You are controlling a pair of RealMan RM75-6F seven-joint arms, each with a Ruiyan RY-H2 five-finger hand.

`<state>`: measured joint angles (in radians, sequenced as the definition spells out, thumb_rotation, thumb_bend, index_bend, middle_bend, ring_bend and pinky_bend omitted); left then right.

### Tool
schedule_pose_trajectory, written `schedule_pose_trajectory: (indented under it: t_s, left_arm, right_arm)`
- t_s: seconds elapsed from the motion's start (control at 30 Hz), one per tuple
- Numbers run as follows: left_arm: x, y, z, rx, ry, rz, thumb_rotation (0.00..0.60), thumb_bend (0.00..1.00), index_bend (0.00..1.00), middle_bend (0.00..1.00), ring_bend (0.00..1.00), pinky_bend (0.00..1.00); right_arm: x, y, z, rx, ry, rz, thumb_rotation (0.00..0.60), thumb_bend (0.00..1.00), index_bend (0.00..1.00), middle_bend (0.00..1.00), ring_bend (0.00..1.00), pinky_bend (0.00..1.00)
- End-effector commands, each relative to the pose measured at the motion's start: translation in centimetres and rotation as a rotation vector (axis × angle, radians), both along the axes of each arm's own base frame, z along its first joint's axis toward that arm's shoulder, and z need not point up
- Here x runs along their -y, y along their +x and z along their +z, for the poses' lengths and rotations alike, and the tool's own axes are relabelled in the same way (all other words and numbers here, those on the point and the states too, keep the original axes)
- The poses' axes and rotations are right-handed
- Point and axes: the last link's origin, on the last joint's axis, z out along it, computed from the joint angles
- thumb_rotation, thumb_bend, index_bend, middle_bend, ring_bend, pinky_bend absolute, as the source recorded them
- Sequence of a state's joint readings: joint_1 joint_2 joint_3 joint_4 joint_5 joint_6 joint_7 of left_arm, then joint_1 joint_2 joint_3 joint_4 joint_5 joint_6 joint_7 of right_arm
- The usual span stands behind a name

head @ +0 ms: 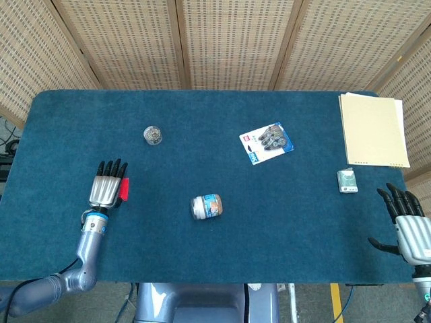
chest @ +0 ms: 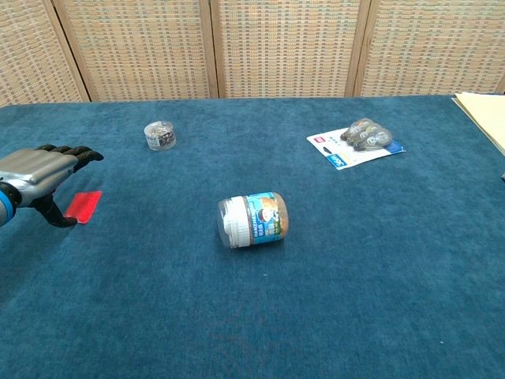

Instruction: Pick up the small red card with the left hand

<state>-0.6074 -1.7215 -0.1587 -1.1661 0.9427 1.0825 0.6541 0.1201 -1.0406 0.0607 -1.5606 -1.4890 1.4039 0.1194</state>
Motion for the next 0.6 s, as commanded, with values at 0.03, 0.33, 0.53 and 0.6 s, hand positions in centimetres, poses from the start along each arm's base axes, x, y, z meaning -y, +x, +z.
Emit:
schedule_pose_trajectory:
  t_s: [0.03,0.33,0.53,0.6]
  left_arm:
    - [-0.1,0.06,0.09,0.001,0.007,-0.002,0.6,0.28,0.02,0.0,0.0,0.0]
    - [-0.19,0.2,0.31,0.004,0.02,-0.011,0.6,0.28,0.02,0.0,0.0,0.0]
    - [0.0,0.21,0.33,0.011,0.018,-0.013,0.6,0.31,0.02,0.0,0.0,0.0]
    - [0.13,0.18,0.28,0.01,0.013,-0.013,0.6,0.33,0.02,0.0,0.0,0.0]
  right_arm:
    - [-0.01,0.0,0.01,0.0,0.0,0.0,0.6,0.05,0.0,0.0,0.0,0.0]
    - [0.0,0.0,-0.03,-0.002,0.002,-0.001,0.6,0.05,0.0,0.0,0.0,0.0]
    - [0.01,-0.02,-0.03,-0.002,0.003,-0.002,0.6,0.05,0.0,0.0,0.0,0.0]
    - [-0.02,-0.01,-0.05,-0.002,0.004,-0.002,0.6,0.05,0.0,0.0,0.0,0.0]
